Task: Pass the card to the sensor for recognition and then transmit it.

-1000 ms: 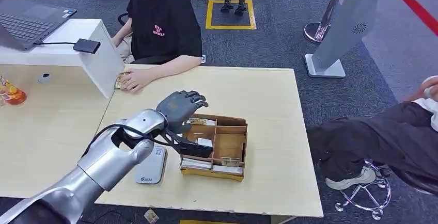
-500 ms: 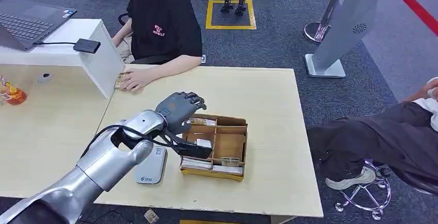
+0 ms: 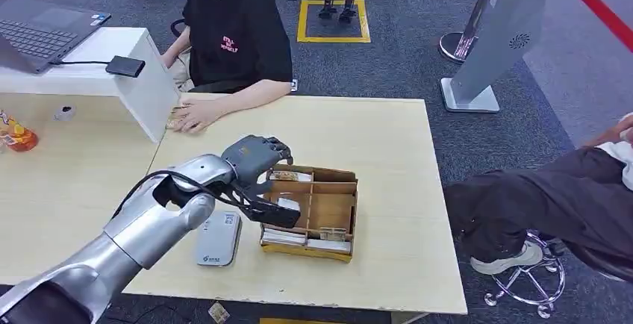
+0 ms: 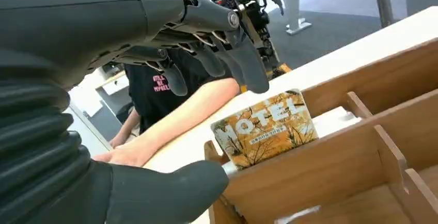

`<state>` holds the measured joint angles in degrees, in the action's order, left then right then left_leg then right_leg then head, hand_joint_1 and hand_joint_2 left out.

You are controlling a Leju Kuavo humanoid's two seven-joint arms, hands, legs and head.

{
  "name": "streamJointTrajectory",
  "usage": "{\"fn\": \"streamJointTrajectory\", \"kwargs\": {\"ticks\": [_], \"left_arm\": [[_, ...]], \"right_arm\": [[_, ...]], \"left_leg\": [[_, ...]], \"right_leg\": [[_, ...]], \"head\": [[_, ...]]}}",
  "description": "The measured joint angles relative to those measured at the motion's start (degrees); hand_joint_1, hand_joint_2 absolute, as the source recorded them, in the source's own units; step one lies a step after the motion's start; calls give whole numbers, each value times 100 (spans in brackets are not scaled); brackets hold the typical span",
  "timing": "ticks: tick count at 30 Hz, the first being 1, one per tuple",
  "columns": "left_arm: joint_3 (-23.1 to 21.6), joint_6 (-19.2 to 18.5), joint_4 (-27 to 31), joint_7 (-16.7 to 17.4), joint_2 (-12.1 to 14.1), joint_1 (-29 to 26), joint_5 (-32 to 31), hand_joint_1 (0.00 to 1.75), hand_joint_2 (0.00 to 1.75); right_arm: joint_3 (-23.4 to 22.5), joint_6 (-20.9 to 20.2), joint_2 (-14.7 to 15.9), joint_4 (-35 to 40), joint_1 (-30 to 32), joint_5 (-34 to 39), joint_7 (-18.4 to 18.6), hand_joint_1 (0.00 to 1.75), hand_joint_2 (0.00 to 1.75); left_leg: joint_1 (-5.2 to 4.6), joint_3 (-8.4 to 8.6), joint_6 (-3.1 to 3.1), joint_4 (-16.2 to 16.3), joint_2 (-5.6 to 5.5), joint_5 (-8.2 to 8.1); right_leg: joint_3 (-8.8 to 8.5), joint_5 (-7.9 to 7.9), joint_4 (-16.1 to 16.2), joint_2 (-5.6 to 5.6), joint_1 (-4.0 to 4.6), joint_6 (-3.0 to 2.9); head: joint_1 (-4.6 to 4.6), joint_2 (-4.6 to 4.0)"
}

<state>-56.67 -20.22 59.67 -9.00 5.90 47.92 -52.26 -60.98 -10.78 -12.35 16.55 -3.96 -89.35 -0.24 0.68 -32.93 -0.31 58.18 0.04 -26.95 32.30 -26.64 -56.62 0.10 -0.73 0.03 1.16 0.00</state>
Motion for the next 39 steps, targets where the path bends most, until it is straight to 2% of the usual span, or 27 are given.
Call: {"fn": "streamJointTrajectory", "kwargs": {"ticks": [4,13,39], "left_arm": [[-75,-20,0,-7,50,87,204,63,175],[-210,11,0,-7,125,134,387,59,175],[-387,319,111,194,20,-50,241,65,175]], "right_arm": [[0,0,4,-2,0,-7,-2,0,0],[0,-2,9,-15,0,-2,-2,0,0],[0,4,9,-17,-2,30,24,0,0]], "left_leg": [[0,0,0,0,0,0],[0,0,0,0,0,0],[0,0,0,0,0,0]], "right_leg": [[0,0,0,0,0,0],[0,0,0,0,0,0],[0,0,0,0,0,0]], "head": [[0,0],[0,0],[0,0]]}}
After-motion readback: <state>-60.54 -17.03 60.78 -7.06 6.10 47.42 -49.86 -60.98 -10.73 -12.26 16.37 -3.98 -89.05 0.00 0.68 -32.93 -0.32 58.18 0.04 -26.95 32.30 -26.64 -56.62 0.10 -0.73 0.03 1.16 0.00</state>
